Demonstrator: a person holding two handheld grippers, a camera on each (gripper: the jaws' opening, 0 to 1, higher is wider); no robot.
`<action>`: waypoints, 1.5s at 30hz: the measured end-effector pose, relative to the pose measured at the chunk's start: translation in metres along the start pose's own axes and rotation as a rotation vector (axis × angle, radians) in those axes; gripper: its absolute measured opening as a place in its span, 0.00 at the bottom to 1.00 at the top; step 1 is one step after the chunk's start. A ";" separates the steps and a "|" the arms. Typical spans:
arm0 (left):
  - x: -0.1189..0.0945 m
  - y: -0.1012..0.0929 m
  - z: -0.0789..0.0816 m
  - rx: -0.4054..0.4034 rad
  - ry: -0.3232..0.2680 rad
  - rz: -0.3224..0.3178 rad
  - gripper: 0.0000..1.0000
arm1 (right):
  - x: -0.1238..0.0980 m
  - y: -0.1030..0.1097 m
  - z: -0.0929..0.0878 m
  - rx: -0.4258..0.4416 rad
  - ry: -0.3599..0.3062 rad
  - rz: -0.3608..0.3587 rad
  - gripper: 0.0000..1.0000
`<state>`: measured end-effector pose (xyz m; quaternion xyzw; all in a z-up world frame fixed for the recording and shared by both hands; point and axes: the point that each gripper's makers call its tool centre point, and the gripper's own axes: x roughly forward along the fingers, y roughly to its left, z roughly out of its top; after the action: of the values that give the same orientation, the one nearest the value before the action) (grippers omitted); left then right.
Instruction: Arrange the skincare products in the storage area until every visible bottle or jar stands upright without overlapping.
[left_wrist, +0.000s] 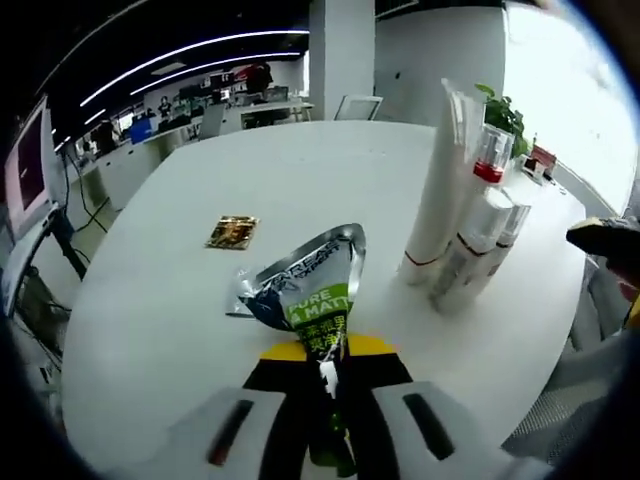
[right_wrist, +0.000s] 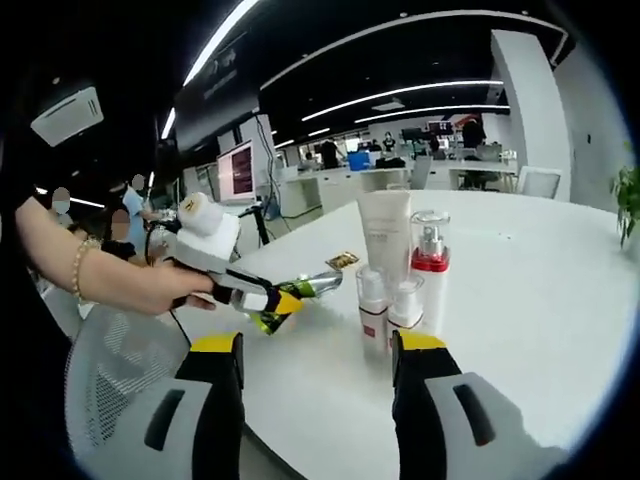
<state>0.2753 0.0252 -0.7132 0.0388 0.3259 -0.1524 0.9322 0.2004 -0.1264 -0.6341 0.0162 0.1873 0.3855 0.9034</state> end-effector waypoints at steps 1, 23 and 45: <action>-0.004 -0.001 0.002 -0.009 -0.009 -0.006 0.07 | 0.002 0.004 0.004 0.024 -0.020 0.013 0.57; -0.101 -0.059 0.051 -0.027 -0.236 -0.314 0.08 | 0.047 0.046 0.054 0.339 -0.206 0.184 0.44; -0.135 -0.075 0.058 -0.015 -0.284 -0.442 0.09 | 0.053 0.080 0.086 0.493 -0.261 0.318 0.19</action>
<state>0.1863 -0.0212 -0.5820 -0.0622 0.1933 -0.3537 0.9131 0.2093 -0.0231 -0.5576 0.3131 0.1528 0.4595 0.8170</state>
